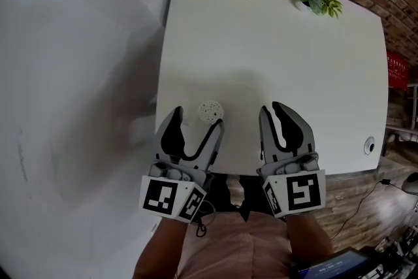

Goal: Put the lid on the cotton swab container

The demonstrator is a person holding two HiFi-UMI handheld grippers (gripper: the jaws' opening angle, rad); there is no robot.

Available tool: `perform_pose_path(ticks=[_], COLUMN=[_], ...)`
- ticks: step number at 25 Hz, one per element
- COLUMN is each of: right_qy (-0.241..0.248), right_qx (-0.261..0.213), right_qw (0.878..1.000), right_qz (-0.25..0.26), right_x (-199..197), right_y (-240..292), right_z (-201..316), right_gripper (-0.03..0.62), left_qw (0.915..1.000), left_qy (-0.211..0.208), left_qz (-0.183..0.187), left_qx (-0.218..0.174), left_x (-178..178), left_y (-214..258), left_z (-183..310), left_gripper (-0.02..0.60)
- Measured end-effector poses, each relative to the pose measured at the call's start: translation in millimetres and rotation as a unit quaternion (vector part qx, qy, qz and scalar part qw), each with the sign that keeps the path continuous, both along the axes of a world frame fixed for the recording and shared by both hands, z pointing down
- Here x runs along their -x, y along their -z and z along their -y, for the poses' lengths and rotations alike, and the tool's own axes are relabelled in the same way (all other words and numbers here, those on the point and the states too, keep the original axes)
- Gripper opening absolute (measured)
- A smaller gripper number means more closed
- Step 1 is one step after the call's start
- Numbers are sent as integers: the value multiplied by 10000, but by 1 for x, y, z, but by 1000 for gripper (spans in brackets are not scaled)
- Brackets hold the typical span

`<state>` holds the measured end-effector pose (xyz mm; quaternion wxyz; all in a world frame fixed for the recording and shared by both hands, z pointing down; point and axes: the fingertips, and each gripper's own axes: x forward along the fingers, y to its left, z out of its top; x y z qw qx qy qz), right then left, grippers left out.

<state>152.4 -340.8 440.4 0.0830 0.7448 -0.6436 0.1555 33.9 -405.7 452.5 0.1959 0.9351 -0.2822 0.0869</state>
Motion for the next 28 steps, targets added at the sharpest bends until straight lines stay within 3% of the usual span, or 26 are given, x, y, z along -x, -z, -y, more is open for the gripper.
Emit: perform_pose_path(ticks=[28], right_qy=[-470], right_qx=[-43], right_qw=[9988], right_qz=[127], right_x=[-36], right_y=[-7], right_z=[-40], right_gripper=[80], left_qw=[9980], left_qy=[-550], left_qz=[304], left_qx=[11], left_x=[-41], left_y=[-13], left_z=[-33], left_gripper=[359])
